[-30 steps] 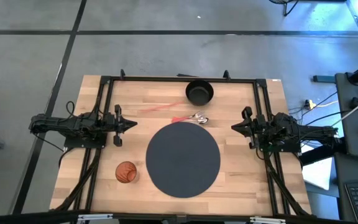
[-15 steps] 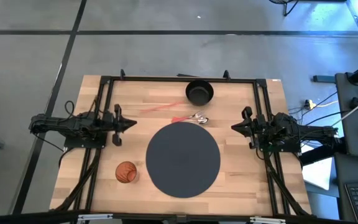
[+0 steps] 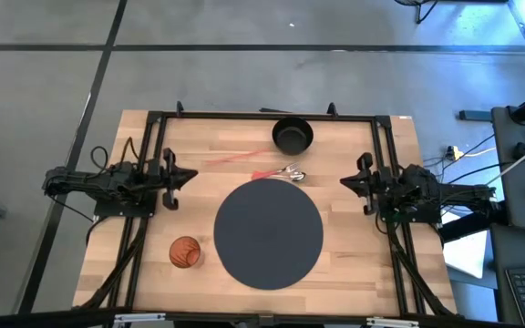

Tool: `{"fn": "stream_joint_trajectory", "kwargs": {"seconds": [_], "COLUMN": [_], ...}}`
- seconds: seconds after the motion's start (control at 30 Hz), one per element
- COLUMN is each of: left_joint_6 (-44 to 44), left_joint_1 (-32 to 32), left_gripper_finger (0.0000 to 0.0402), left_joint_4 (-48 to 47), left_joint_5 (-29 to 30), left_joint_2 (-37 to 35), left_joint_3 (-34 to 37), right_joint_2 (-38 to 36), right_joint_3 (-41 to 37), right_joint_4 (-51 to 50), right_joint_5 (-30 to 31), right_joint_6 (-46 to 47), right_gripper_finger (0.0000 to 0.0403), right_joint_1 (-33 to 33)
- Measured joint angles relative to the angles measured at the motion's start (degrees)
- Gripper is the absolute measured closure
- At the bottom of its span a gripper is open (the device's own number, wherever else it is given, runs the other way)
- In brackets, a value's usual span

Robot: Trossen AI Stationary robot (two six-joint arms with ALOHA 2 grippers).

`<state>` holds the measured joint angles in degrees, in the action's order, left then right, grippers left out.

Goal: Pick & Place Utensil
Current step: Put the black bowl on the center of the blue mat

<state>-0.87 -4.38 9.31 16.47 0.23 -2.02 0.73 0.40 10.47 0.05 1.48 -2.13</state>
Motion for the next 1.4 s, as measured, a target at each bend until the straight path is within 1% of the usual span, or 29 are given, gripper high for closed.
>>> {"fn": "stream_joint_trajectory", "kwargs": {"seconds": [0.1,0.17,0.27,0.33,0.43,0.5,0.63,0.67,0.77,0.83,1.0,1.03,1.1,1.13,1.23,1.33,1.4], "left_joint_6": [-0.79,-0.92,-0.96,-0.93,-0.93,-0.91,-0.91,-0.93,-0.99,-1.61,-1.74,-1.76,-1.83,-1.83,-2.21,-2.85,-2.90], "left_joint_1": [-0.01,-0.02,-0.02,-0.01,-0.01,-0.01,-0.02,0.00,-0.01,-0.01,0.00,-0.01,-0.01,-0.02,0.00,0.00,-0.02], "left_gripper_finger": [0.0398,0.0398,0.0398,0.0397,0.0398,0.0397,0.0397,0.0397,0.0398,0.0398,0.0398,0.0398,0.0397,0.0398,0.0398,0.0398,0.0397], "left_joint_4": [-1.74,-2.63,-2.67,-2.65,-2.66,-2.67,-2.67,-2.67,-2.67,-2.68,-2.67,-2.67,-2.67,-2.67,-2.67,-2.67,-2.67], "left_joint_5": [0.41,0.42,0.40,0.42,0.40,0.40,0.40,0.41,0.41,0.40,0.40,0.40,0.40,0.42,0.42,0.41,0.42], "left_joint_2": [0.02,0.02,0.02,0.02,0.02,0.02,0.02,0.02,0.02,0.02,0.02,0.02,0.02,0.02,0.02,0.02,0.02], "left_joint_3": [0.02,0.02,0.02,0.02,0.02,0.02,0.01,0.01,-0.01,-0.01,-0.01,-0.01,-0.01,-0.01,-0.01,-0.01,-0.01], "right_joint_2": [0.24,1.38,5.98,10.85,20.47,28.23,43.99,47.68,59.43,66.73,82.91,85.25,89.33,91.04,94.56,95.88,96.54], "right_joint_3": [0.02,1.31,5.28,9.47,18.02,24.77,39.60,43.29,53.95,60.13,70.98,72.74,75.79,76.73,77.32,77.24,77.17], "right_joint_4": [1.98,1.36,-2.62,-6.47,-12.63,-17.40,-30.10,-33.01,-42.32,-45.34,-54.09,-56.31,-58.80,-59.71,-62.16,-61.36,-61.35], "right_joint_5": [1.00,2.88,7.81,10.06,10.95,10.93,10.74,9.61,0.54,-2.89,-0.14,1.00,2.73,2.05,-2.66,-3.07,-3.15], "right_joint_6": [-0.70,-0.80,-1.93,-2.06,-2.58,-3.78,-8.27,-8.78,-11.56,-14.38,-27.76,-29.73,-30.86,-31.87,-36.83,-39.48,-40.56], "right_gripper_finger": [0.0379,0.0379,0.0379,0.0379,0.0380,0.0380,0.0380,0.0381,0.0396,0.0397,0.0394,0.0396,0.0399,0.0398,0.0388,0.0366,0.0345], "right_joint_1": [0.00,0.00,-0.46,-1.52,-4.19,-6.55,-13.47,-15.50,-21.78,-24.94,-29.95,-30.44,-31.40,-31.93,-32.91,-32.98,-32.98]}}
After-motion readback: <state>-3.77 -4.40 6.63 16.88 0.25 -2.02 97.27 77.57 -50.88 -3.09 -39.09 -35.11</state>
